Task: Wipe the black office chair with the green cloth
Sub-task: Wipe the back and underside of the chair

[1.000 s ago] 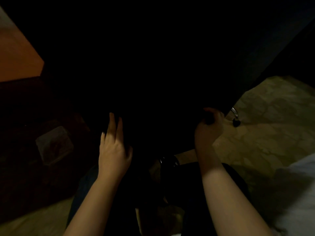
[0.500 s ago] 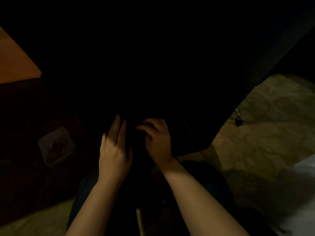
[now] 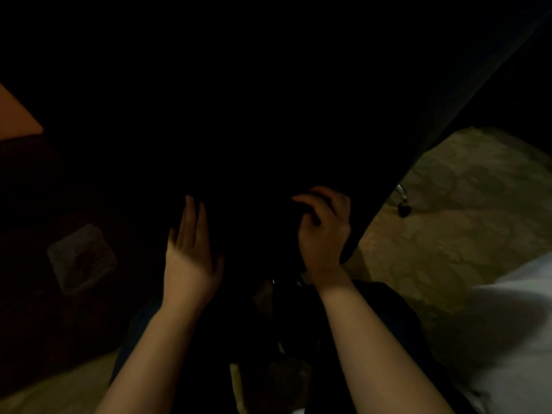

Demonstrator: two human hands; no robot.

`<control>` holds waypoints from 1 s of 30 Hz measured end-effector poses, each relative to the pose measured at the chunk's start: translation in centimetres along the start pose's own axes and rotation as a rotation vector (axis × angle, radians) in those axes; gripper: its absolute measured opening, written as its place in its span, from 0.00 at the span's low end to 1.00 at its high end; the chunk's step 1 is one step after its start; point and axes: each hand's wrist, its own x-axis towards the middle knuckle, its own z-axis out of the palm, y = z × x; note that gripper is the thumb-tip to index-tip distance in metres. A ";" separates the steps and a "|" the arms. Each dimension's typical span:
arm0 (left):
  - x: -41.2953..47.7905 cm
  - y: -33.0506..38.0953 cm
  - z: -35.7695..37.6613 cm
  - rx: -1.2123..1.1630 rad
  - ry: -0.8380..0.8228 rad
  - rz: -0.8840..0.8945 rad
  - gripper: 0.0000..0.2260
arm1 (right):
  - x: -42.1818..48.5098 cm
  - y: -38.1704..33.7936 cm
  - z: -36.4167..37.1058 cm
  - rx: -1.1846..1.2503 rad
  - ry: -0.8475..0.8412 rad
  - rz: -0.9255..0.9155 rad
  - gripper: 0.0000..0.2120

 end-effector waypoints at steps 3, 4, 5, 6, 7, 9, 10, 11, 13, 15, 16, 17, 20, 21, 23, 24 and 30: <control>0.1 0.1 -0.1 0.012 -0.032 -0.028 0.40 | 1.6 2.3 -2.0 -0.006 0.088 0.143 0.18; 0.0 0.0 -0.2 0.012 -0.030 -0.017 0.39 | 2.0 3.0 -2.6 -0.001 0.118 0.171 0.18; 0.0 -0.1 -0.2 0.013 -0.029 -0.006 0.38 | 2.4 3.7 -3.1 0.004 0.155 0.206 0.18; 0.0 -0.2 -0.3 0.017 -0.033 -0.002 0.38 | 2.7 4.5 -3.6 0.010 0.201 0.266 0.18; 0.0 -0.4 -0.3 0.018 -0.038 -0.002 0.38 | 2.9 5.2 -4.0 0.022 0.254 0.362 0.19; -0.1 -0.7 -0.3 0.014 -0.036 -0.001 0.38 | 3.3 5.6 -4.4 0.064 0.334 0.545 0.20; -0.1 -0.8 -0.3 0.013 -0.031 -0.002 0.39 | 3.4 5.6 -4.3 0.067 0.340 0.550 0.20; -0.1 -1.0 -0.2 0.012 -0.026 -0.003 0.39 | 3.4 5.4 -4.1 0.050 0.325 0.505 0.20; 0.0 -1.1 -0.1 0.010 -0.019 -0.007 0.39 | 3.0 4.8 -3.7 0.013 0.278 0.392 0.18; 0.1 -1.1 -0.1 0.004 -0.021 -0.045 0.39 | 2.5 4.0 -3.2 0.004 0.218 0.342 0.17; 0.1 -1.0 -0.1 -0.005 -0.017 -0.068 0.38 | 2.2 3.5 -3.0 0.008 0.195 0.333 0.16; 0.1 -0.8 -0.1 -0.017 -0.005 -0.085 0.38 | 2.0 2.9 -2.7 0.013 0.184 0.319 0.16; 0.3 -0.6 0.0 -0.061 0.054 -0.127 0.37 | 1.2 1.3 -1.5 0.033 0.199 0.251 0.18; 0.4 -0.6 0.0 -0.080 0.079 -0.142 0.36 | 0.9 0.8 -1.1 0.042 0.191 0.232 0.18; 0.3 -0.3 0.1 -0.113 0.131 -0.147 0.35 | 0.2 0.0 -0.5 0.043 0.136 0.163 0.17; 0.3 -0.1 0.1 -0.113 0.145 -0.137 0.34 | -0.2 -0.4 -0.1 0.039 0.099 0.106 0.16; 0.3 1.8 0.6 -0.074 0.099 -0.026 0.32 | -3.4 -2.2 3.1 -0.011 -0.250 -0.174 0.15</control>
